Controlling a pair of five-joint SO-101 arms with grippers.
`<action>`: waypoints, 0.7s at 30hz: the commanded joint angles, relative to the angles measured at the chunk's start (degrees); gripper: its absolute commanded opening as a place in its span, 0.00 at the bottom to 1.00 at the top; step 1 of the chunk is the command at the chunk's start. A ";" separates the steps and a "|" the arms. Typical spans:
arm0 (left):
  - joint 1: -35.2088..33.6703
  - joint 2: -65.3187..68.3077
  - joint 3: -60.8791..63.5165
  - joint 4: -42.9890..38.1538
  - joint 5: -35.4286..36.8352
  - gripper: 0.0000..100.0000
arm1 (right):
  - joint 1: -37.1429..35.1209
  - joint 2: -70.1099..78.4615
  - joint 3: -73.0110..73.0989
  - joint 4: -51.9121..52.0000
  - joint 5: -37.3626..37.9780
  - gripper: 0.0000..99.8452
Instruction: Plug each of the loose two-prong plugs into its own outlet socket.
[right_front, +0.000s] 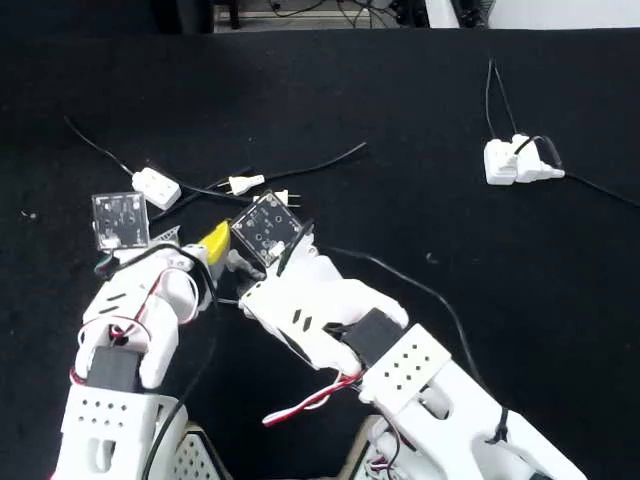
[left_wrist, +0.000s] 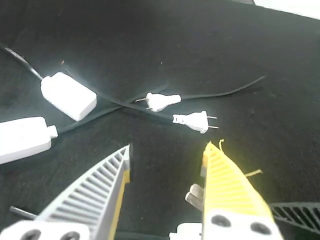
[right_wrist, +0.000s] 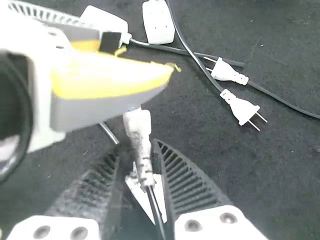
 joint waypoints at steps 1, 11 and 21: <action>1.27 -2.37 0.04 -0.62 0.00 0.23 | -0.79 -1.89 -0.57 -1.49 -0.44 0.01; 1.10 -2.37 2.15 -1.05 -2.64 0.23 | -0.79 -9.45 0.04 0.18 -4.22 0.01; 1.27 -2.37 2.24 -0.70 -2.73 0.23 | -0.97 -13.23 0.40 1.93 -4.48 0.01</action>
